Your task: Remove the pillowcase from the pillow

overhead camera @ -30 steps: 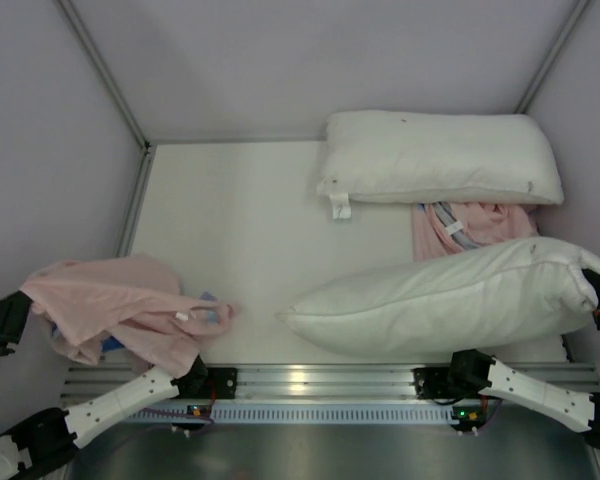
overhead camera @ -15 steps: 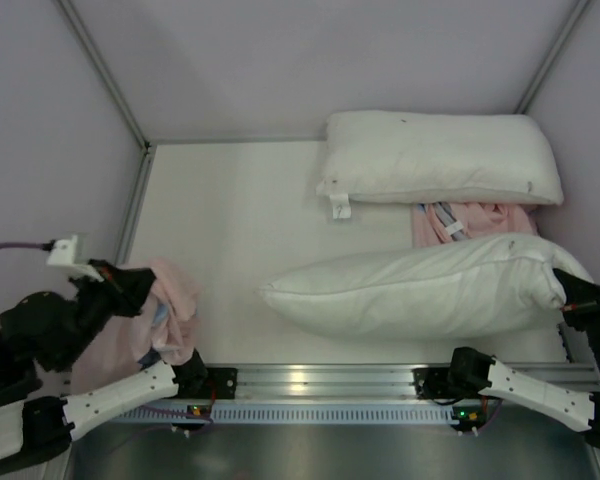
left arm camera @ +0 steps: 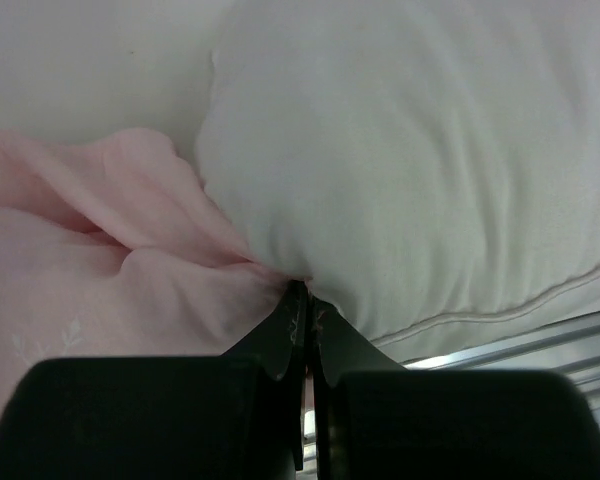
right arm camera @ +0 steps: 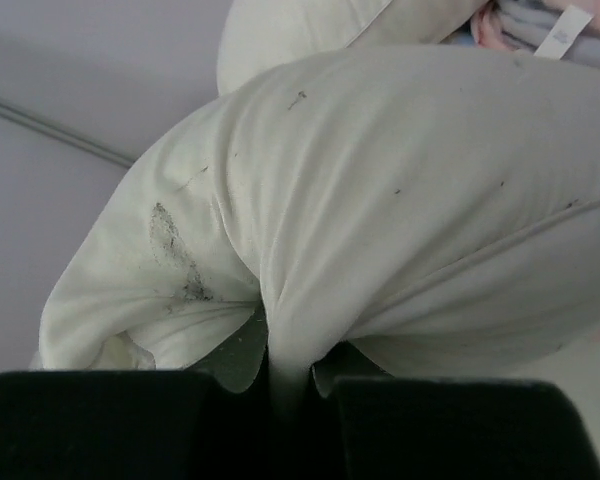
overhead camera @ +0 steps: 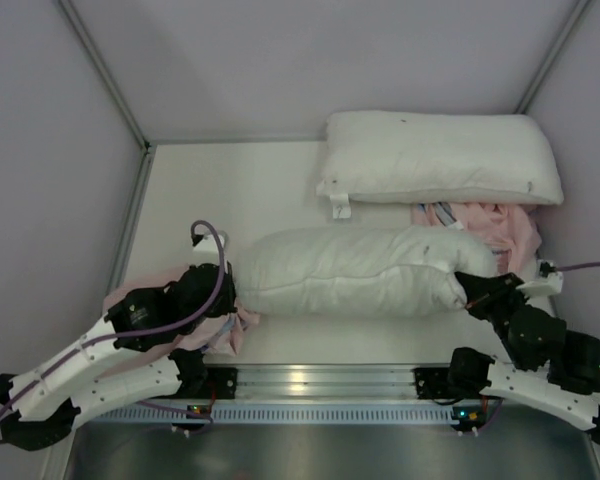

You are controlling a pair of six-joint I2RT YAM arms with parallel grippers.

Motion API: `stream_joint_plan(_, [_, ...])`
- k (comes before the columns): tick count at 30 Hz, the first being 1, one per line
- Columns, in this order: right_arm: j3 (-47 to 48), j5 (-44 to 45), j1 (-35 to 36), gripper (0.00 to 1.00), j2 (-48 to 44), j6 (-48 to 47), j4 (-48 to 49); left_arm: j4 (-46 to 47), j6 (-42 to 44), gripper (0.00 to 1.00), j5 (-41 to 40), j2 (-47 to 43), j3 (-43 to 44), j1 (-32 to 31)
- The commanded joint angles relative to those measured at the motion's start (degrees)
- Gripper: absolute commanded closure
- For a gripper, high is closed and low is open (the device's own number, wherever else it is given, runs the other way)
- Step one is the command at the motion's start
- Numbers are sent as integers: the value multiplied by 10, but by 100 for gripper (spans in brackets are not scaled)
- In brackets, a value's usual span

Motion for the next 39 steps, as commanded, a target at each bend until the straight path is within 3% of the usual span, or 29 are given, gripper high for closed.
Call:
stream_joint_plan(1, [-47,-102,11,100,61,-26,154,82,-31,100,30,15,-14,-1])
stream_joint_plan(8, [-152,-227,13,100,156,-33,331,101,-60,100,-10,59,-54,33])
stream_joint_plan(9, [-165,-246,13,100,165,-32,356,100,-66,96,-26,59,-55,38])
stream_joint_plan(10, [-170,-256,14,100,173,-31,366,100,-70,85,-33,58,-54,45])
stream_joint_plan(11, [-178,-266,16,100,190,-32,378,95,-79,53,-43,54,-53,54])
stream_joint_plan(13, [-186,-297,24,100,206,-40,418,80,-88,30,-77,39,-33,57])
stream_joint_plan(14, [-191,-315,28,100,226,-44,432,64,-96,13,-88,31,-24,57])
stream_joint_plan(16, [-190,-329,46,100,252,-57,469,41,-108,1,-116,10,8,57])
stream_joint_plan(19, [-180,-338,75,100,322,-74,507,5,-116,1,-141,-24,35,57])
stream_joint_plan(25, [-154,-308,84,100,438,-84,544,5,-107,1,-113,-61,19,57])
stream_joint_plan(32, [-76,-313,65,100,611,-128,557,73,-106,2,-3,-87,-36,57])
stream_joint_plan(37, [-34,-358,-6,99,707,-166,552,147,-112,1,107,-95,-85,57])
stream_joint_plan(38, [-32,-361,-15,96,722,-171,550,154,-117,2,115,-98,-90,57])
stream_joint_plan(39, [-30,-357,-31,82,726,-182,541,164,-121,1,132,-106,-97,57])
